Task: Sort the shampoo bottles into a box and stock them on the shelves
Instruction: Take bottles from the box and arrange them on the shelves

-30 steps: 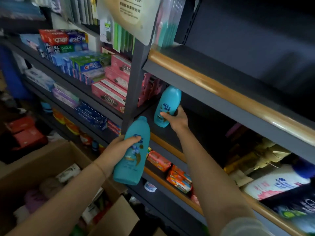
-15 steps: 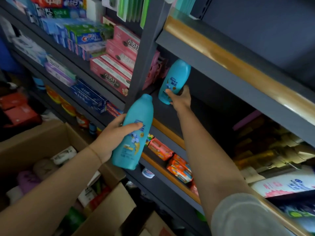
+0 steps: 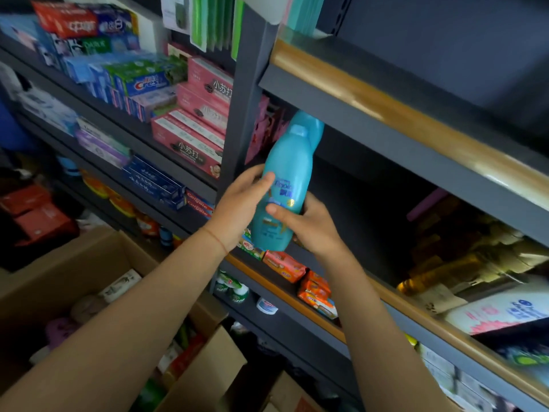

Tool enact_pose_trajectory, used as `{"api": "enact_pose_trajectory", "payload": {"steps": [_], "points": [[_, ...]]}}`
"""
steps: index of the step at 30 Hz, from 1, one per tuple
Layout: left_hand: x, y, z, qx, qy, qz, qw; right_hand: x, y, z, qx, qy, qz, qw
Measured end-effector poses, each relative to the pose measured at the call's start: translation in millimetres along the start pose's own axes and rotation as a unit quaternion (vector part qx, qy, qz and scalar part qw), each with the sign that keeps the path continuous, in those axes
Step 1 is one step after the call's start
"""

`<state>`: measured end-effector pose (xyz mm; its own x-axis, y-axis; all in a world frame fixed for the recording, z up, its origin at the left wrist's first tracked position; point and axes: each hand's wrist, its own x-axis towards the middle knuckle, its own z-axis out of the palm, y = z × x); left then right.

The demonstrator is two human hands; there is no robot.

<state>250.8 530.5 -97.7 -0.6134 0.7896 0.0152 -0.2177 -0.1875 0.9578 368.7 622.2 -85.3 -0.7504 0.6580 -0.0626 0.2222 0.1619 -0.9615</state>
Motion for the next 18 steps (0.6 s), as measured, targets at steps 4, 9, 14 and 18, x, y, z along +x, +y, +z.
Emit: {"api": "enact_pose_trajectory", "payload": {"steps": [4,9,14,18], "points": [[11.8,-19.2,-23.2,0.349,-0.006,0.041,0.936,19.0,-4.1,-17.0,0.018,0.069,0.025,0.997],[1.1,-50.0,-41.1,0.556,-0.097,0.096,0.820,46.8,-19.3,-19.4,-0.038,0.083,0.002,0.996],[2.6,-49.0,-43.7,0.587,-0.105,0.102,0.797,76.8,-18.1,-6.0,-0.047,0.119,-0.005,0.992],[6.0,-40.0,-37.6,0.622,-0.115,0.103,0.767,90.9,6.8,2.3,-0.082,0.135,0.010,0.987]]}}
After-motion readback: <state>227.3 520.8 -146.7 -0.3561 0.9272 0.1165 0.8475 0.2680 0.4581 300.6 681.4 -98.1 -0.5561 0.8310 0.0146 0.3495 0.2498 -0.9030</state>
